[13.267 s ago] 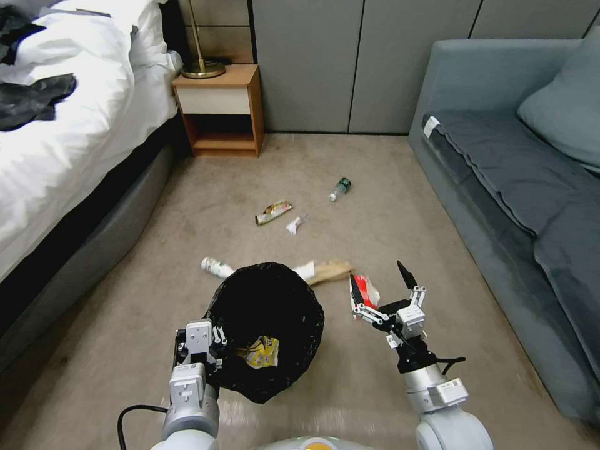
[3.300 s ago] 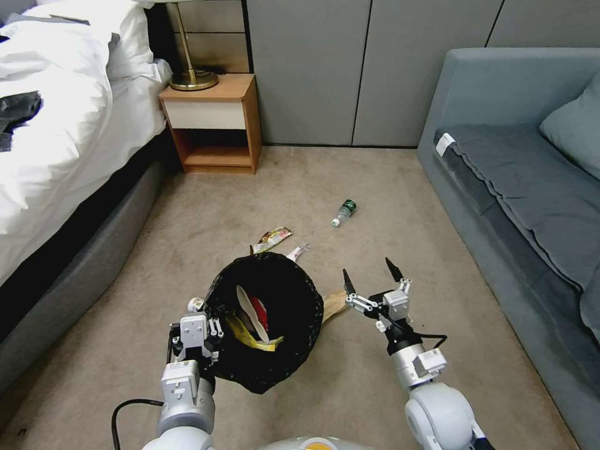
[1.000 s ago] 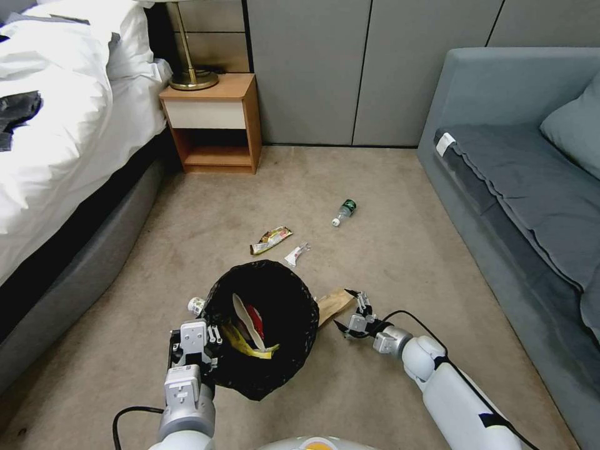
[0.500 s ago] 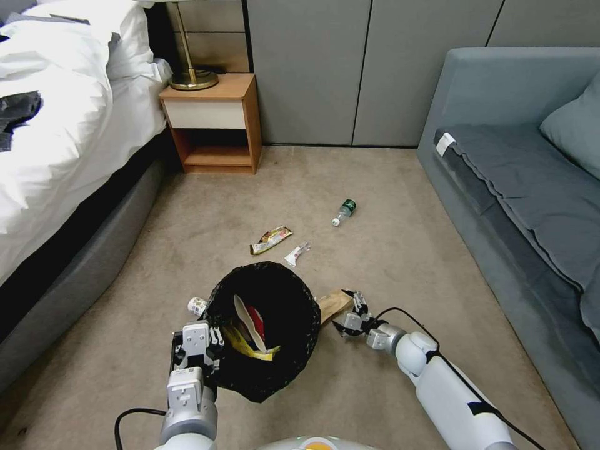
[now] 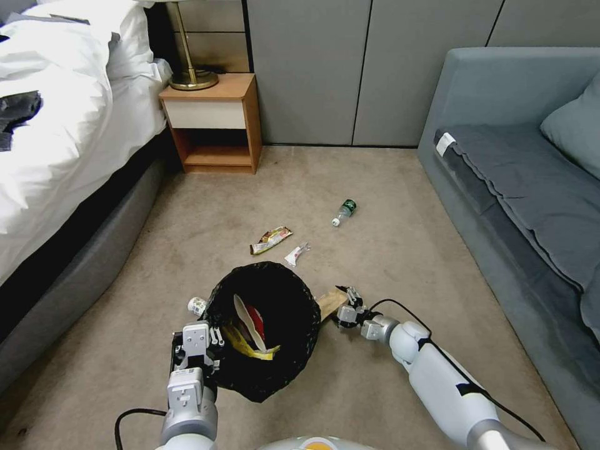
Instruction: Pick up the trash bin, then pick up the garbage from the floor and place it into the trash bin.
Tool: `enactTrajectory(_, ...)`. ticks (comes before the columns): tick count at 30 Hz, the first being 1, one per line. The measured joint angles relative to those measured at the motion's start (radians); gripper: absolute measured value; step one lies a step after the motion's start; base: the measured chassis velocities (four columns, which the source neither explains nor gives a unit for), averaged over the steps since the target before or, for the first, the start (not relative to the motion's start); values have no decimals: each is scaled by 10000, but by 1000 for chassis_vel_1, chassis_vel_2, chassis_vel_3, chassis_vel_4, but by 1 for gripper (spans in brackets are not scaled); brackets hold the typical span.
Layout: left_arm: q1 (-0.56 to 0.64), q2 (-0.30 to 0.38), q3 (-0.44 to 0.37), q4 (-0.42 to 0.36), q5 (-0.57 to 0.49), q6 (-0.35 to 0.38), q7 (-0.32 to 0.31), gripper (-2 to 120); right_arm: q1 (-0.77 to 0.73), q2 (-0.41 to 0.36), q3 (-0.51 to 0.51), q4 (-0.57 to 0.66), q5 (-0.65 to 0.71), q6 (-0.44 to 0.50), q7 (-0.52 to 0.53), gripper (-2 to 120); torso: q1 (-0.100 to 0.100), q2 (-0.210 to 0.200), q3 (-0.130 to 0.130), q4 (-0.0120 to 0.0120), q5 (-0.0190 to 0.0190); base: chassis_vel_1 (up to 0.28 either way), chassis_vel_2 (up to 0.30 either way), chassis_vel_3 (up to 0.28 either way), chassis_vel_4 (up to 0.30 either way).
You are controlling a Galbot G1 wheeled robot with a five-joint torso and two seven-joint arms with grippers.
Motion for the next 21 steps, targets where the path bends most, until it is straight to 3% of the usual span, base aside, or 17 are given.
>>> enactTrajectory(12, -52, -10, -10, 85, -41, 0, 3, 3, 310, 170, -163, -449, 81, 20, -13, 30, 0, 0, 0, 0, -1, 0, 0, 0, 0)
enactTrajectory(13, -56, -11, -15, 87, -50, 0, 3, 3, 322, 198, -209, -488, 153, 20, -18, 22, 0, 0, 0, 0, 0, 0, 0, 0, 0)
enactTrajectory(18, -66, -7, -29, 88, -69, 0, 4, 3, 317, 249, -281, -510, 280, 14, -28, 3, 0, 0, 0, 0, 0, 0, 0, 0, 0)
enactTrajectory(21, -74, 0, -41, 88, -94, 1, 4, 3, 268, 241, -321, -435, 366, 9, -34, 0, -1, 0, 0, 0, 1, 0, 0, 0, 0)
